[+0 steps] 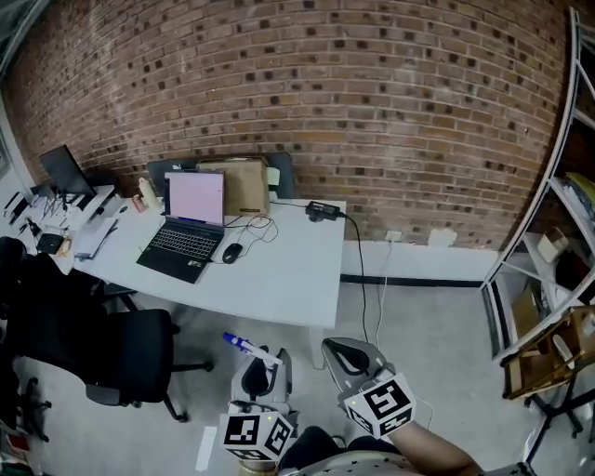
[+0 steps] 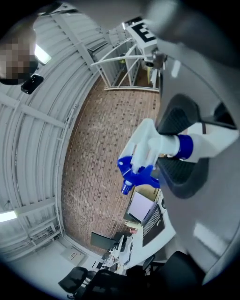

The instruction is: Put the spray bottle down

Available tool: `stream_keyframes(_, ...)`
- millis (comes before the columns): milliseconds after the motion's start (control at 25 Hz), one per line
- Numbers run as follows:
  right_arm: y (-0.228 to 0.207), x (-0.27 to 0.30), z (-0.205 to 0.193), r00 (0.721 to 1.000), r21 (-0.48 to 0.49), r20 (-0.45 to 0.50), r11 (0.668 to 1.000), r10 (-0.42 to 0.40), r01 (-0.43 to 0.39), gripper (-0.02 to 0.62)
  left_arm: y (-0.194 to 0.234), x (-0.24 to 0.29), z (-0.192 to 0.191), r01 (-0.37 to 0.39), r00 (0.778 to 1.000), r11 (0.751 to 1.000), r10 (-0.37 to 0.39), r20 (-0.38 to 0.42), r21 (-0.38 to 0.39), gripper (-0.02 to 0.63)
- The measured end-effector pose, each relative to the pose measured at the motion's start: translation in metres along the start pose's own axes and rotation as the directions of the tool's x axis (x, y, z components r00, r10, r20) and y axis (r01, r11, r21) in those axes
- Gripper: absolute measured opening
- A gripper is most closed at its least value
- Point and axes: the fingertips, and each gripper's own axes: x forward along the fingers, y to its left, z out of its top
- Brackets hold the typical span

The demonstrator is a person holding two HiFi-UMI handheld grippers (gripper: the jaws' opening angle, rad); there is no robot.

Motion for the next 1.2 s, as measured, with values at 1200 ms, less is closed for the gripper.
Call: stream_keyframes(1200, -0.192, 0.219, -0.031, 0.985, 0.075, -0.132, 0.990, -0.106, 0.117, -0.002, 0.084, 0.368, -0.027, 0.148, 0.989, 0.985, -0.145, -0.034, 0.086, 0.139)
